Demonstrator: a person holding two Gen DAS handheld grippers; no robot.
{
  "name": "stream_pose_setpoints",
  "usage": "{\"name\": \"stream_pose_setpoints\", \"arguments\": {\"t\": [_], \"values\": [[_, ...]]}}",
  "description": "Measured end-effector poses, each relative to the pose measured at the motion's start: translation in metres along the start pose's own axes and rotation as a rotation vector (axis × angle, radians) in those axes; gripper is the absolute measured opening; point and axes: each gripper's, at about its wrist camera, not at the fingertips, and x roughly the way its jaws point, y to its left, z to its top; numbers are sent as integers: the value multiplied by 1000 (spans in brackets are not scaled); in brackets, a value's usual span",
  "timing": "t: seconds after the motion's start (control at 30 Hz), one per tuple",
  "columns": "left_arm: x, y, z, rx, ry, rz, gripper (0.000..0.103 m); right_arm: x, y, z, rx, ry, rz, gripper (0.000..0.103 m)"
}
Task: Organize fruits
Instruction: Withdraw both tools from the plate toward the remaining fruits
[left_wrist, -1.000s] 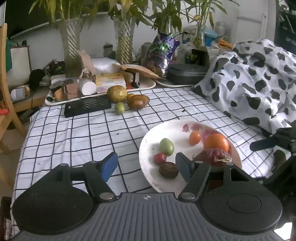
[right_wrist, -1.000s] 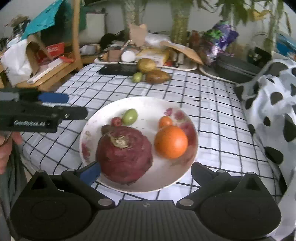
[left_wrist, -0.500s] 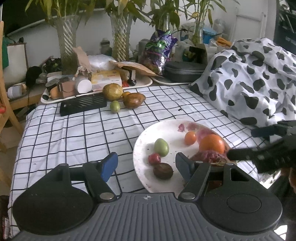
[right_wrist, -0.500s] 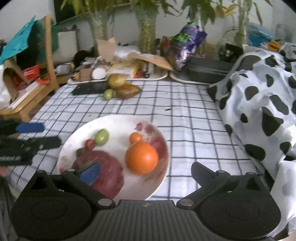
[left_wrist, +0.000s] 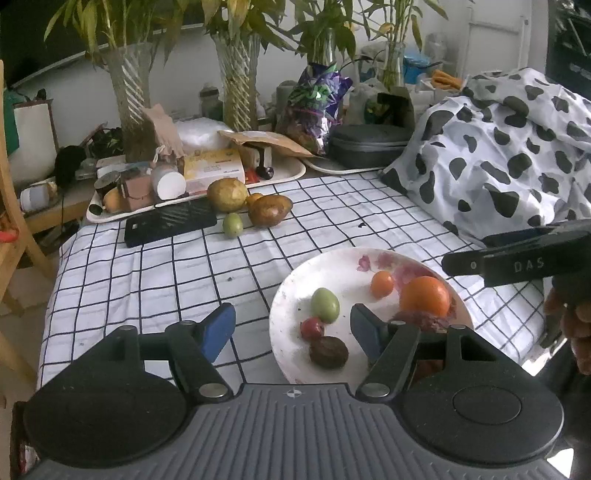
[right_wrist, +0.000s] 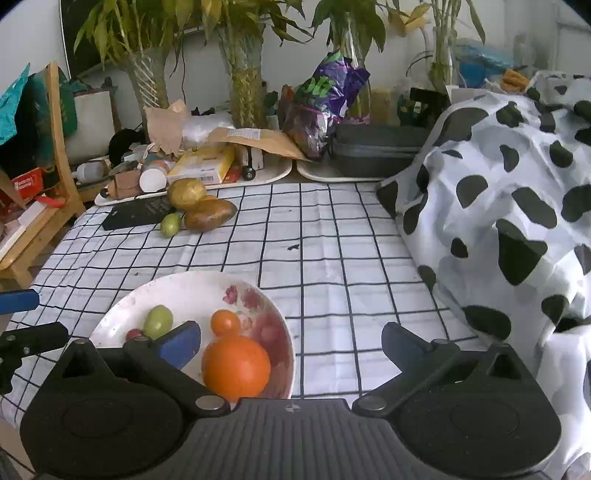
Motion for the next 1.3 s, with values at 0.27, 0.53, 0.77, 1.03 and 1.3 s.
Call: {"name": "stream_pose_setpoints", "arguments": {"t": [0.27,0.53,0.77,1.03,1.3], "values": [[15,18,1,-20,-21,-2,67,9,8,13,-51,-37,-29,103],[39,24,5,-8,-32,-4,67,28,3,22,-75,-26,-56,103],[61,28,15,-4,-35,-14,67,43,-4,29,-95,-16,-67,103],[81,36,27,4,-47,-13,67,59,-3,40,-118,-14,-55,103],[101,51,37,-29,-40,-10,67,80,4,54,-168,-10,-36,103]]}}
